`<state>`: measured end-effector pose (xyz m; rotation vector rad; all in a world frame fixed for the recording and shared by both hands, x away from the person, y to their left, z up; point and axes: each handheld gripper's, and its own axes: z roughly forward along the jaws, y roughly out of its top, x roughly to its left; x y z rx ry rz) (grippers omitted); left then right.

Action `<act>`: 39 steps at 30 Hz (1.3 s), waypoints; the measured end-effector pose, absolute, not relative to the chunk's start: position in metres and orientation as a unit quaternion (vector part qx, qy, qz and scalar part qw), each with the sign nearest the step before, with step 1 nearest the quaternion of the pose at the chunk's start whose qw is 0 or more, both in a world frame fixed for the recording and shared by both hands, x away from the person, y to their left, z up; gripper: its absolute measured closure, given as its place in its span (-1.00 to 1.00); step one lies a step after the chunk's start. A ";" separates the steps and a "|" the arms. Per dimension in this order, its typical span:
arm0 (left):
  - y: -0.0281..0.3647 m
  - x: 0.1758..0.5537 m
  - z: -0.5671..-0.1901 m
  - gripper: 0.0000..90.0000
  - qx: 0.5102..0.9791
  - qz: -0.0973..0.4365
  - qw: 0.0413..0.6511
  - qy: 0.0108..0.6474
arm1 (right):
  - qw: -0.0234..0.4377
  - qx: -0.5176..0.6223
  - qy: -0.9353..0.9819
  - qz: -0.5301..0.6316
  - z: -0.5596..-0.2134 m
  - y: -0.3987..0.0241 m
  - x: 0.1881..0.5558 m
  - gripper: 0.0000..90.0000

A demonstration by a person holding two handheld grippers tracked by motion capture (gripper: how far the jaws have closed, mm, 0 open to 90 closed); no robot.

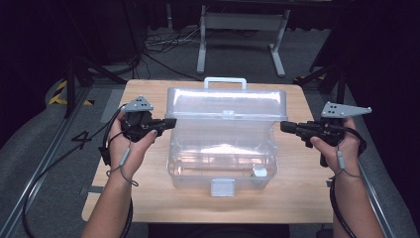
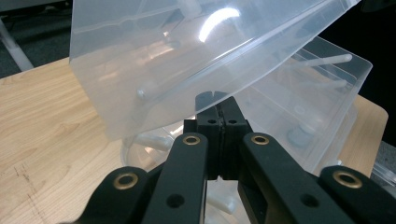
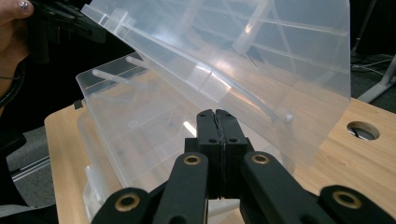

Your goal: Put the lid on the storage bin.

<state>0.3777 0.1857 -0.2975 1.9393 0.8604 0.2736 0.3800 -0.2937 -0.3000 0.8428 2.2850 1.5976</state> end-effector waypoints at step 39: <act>0.187 0.361 -0.300 1.00 0.834 0.071 0.413 0.358 | 0.069 0.282 0.841 0.456 -0.301 -0.286 0.374 1.00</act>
